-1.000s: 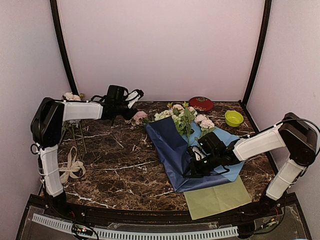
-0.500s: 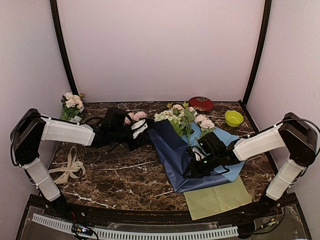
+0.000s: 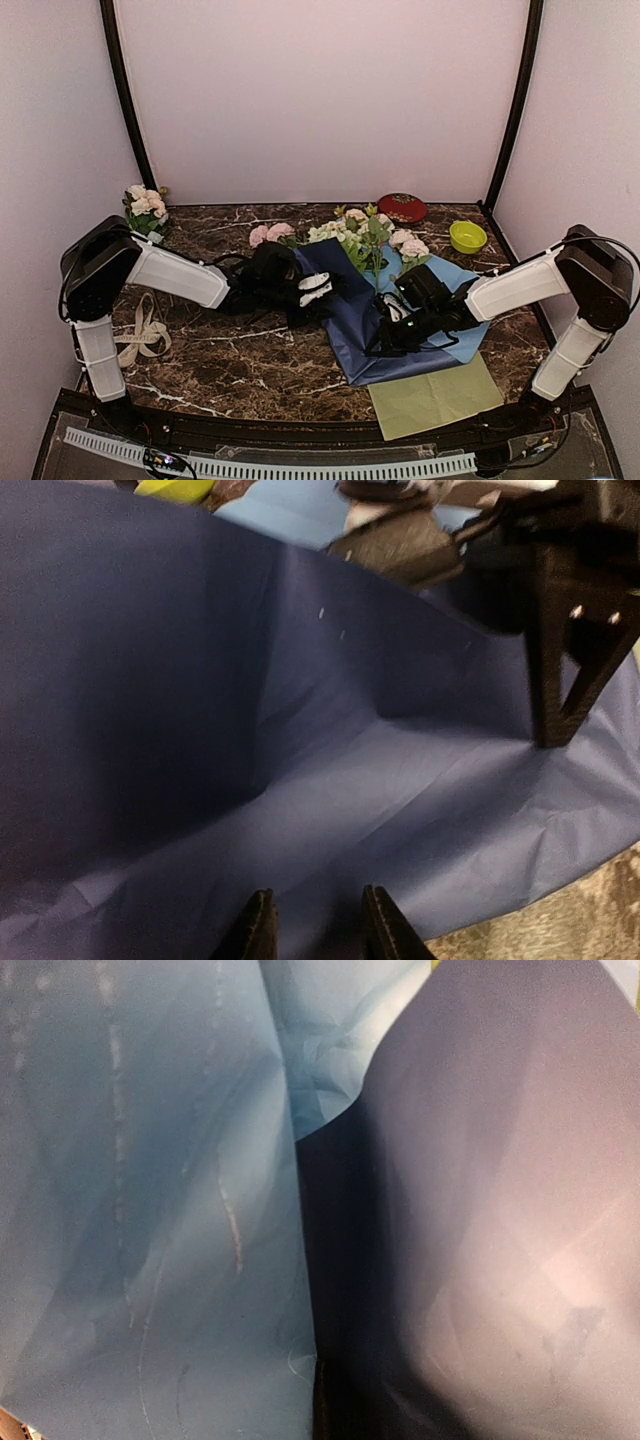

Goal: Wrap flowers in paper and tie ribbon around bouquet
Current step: Fold the one-fourth-folded wrapping paper at the center of the board.

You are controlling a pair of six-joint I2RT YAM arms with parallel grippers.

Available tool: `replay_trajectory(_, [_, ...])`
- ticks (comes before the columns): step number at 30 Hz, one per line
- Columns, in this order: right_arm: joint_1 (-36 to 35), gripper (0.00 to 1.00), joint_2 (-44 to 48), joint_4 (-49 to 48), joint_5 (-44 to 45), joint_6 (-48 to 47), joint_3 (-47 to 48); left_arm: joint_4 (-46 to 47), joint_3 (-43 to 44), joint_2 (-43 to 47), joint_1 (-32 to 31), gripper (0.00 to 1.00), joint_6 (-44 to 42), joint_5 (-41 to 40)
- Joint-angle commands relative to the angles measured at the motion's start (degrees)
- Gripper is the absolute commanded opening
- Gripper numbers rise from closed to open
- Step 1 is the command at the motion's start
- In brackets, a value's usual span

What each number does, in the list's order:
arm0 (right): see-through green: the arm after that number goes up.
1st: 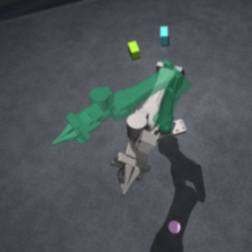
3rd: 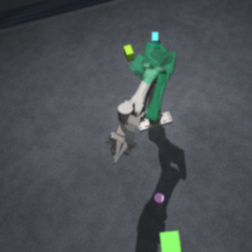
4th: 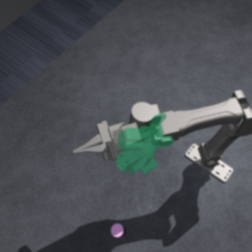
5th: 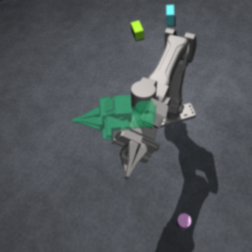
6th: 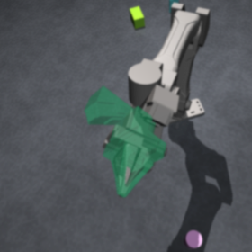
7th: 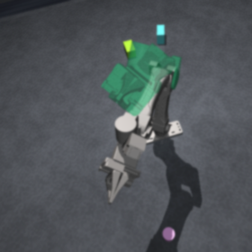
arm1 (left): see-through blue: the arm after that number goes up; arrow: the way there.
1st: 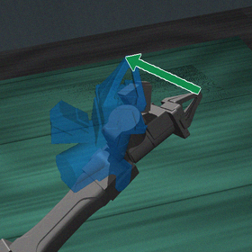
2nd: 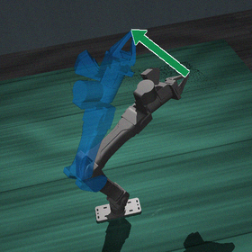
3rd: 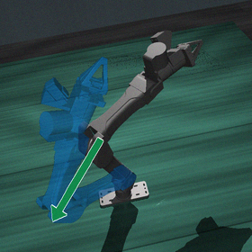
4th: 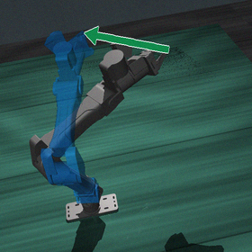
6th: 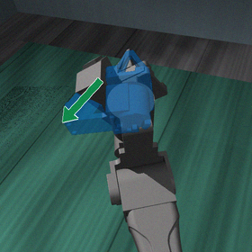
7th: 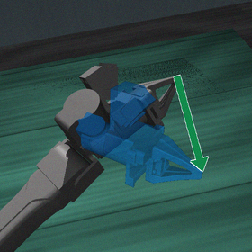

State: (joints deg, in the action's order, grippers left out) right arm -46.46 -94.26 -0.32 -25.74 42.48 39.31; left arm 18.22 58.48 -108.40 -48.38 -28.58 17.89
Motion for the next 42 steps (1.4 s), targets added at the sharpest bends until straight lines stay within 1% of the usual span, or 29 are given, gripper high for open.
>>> replay_trajectory(1, [-0.4,0.00,-0.2,-0.2,-0.7,0.0,-0.2,-2.7,0.6,-2.4,0.2,0.29,-1.8,-9.0])
replay_trajectory(5, [-0.4,0.00,-0.1,-0.2,-1.0,0.0,-0.6,-3.1,-0.6,-2.4,0.7,0.28,-2.0,-16.6])
replay_trajectory(8, [-0.4,0.00,0.3,-0.4,-1.0,0.1,-1.0,-3.3,-1.8,-1.7,3.1,0.28,-0.8,-18.7])
replay_trajectory(13, [-0.4,0.00,0.5,-0.8,-1.1,0.2,-1.1,-0.3,-4.9,2.2,10.5,0.29,3.8,-19.4])
replay_trajectory(16, [-0.5,0.00,0.7,-0.9,-1.2,0.3,-1.3,0.3,-3.9,3.3,15.5,0.29,8.1,-17.8])
replay_trajectory(18, [-0.5,0.00,0.8,-1.0,-1.2,0.3,-1.4,0.0,-2.7,3.5,15.9,0.29,7.2,-18.3])
replay_trajectory(19, [-0.5,0.00,0.8,-1.1,-1.2,0.4,-1.4,-0.1,-2.4,3.9,15.7,0.29,6.5,-17.3])
replay_trajectory(22, [-0.5,0.00,0.7,-1.3,-1.1,0.7,-1.3,1.5,-3.2,6.7,13.9,0.29,6.2,-12.2])
replay_trajectory(24, [-0.6,0.00,0.7,-1.3,-1.0,0.7,-1.0,4.1,-6.0,9.2,9.4,0.29,3.3,-9.8])
replay_trajectory(26, [-0.5,0.00,0.7,-1.3,-1.0,0.9,-1.0,5.7,-8.8,11.1,3.9,0.29,-2.0,-9.3])
replay_trajectory(28, [-0.6,0.00,0.7,-1.3,-0.9,0.9,-1.2,5.9,-9.8,11.6,-0.3,0.29,-3.2,-6.9])
replay_trajectory(30, [-0.6,0.00,0.8,-1.2,-1.1,0.9,-1.2,5.1,-9.6,10.6,-3.1,0.29,-2.6,-4.9])
replay_trajectory(34, [-0.6,0.00,1.0,-1.1,-1.0,0.9,-1.2,2.5,-6.7,5.3,-7.7,0.29,-4.3,-7.6])
replay_trajectory(37, [-0.6,0.00,1.4,-1.2,-0.9,1.1,-1.3,-0.2,-3.9,1.7,-10.2,0.29,-6.9,-11.3])
replay_trajectory(40, [-0.7,0.00,2.0,-1.5,-0.3,1.7,-1.7,-2.6,-2.3,-0.4,-11.4,0.29,-8.8,-12.7])
replay_trajectory(42, [-0.7,0.03,2.5,-1.6,0.2,2.1,-2.0,-3.2,-2.4,-0.7,-11.8,0.29,-9.8,-12.5])
